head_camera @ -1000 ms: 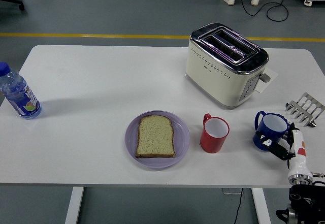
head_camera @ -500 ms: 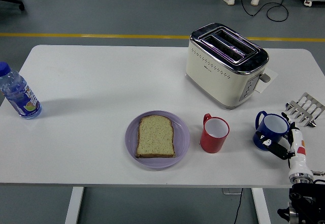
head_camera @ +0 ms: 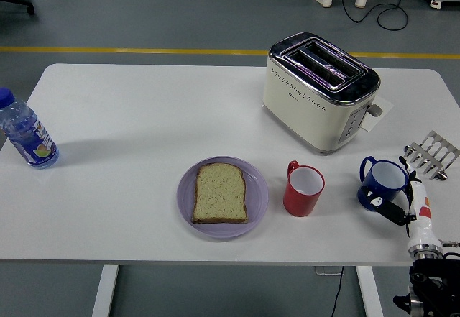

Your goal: Pick up the cup,pour liquid into bread,place the cup on the desk

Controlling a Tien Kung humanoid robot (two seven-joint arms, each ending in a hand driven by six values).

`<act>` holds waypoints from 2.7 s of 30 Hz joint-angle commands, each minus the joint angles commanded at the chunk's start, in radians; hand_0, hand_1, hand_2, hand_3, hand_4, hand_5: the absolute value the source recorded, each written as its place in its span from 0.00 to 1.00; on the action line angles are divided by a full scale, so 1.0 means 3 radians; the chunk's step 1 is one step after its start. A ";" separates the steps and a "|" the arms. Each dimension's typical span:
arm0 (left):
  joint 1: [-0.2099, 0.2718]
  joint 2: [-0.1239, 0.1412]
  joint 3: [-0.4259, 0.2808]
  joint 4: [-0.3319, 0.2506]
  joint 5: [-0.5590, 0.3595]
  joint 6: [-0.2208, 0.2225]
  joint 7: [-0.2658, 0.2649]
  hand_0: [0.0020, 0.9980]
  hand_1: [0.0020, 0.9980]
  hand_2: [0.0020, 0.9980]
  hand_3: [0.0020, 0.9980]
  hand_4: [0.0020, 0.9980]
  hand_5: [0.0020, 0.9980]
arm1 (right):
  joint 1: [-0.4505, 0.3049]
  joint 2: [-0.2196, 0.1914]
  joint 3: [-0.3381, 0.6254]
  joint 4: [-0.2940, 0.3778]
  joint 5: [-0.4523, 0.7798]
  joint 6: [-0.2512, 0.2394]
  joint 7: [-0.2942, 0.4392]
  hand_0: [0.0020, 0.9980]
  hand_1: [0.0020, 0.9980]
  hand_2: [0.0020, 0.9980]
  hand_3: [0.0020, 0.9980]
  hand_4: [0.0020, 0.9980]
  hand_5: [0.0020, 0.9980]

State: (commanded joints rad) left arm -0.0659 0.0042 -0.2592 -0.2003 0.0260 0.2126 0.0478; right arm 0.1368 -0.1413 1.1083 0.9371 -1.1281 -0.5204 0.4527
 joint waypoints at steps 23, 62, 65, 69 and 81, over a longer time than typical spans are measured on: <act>-0.0011 0.0004 -0.0016 0.0001 0.0021 0.0000 0.0002 0.64 0.65 0.65 0.51 0.24 0.85 | -0.0270 -0.0102 0.0341 0.0919 -0.0371 -0.0163 -0.0068 0.93 0.82 0.93 0.99 0.93 0.08; 0.0020 -0.0001 0.0047 0.0003 0.0009 -0.0003 0.0002 0.64 0.65 0.65 0.51 0.24 0.85 | -0.0521 0.0101 0.1894 0.1616 0.3179 0.1148 -0.0787 0.69 0.60 0.64 0.59 0.56 0.14; 0.0008 0.0000 0.0028 0.0003 0.0016 -0.0002 0.0002 0.64 0.65 0.65 0.51 0.24 0.86 | -0.0509 0.0113 0.1935 0.1581 0.3145 0.1115 -0.0954 0.68 0.59 0.63 0.59 0.55 0.15; -0.0003 0.0000 0.0018 0.0002 0.0016 -0.0002 0.0002 0.64 0.65 0.65 0.51 0.24 0.86 | -0.0497 0.0118 0.1991 0.1556 0.3084 0.1101 -0.1158 0.68 0.59 0.63 0.59 0.55 0.15; -0.0017 0.0000 -0.0002 0.0002 0.0026 -0.0001 0.0003 0.63 0.65 0.65 0.51 0.24 0.86 | -0.0481 0.0133 0.2014 0.1523 0.3071 0.1080 -0.1196 0.66 0.57 0.62 0.59 0.55 0.15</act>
State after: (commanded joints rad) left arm -0.0709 0.0043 -0.2599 -0.1997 0.0339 0.2123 0.0487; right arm -0.0074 -0.1014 1.7123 1.3940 -0.2067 -0.1965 0.0939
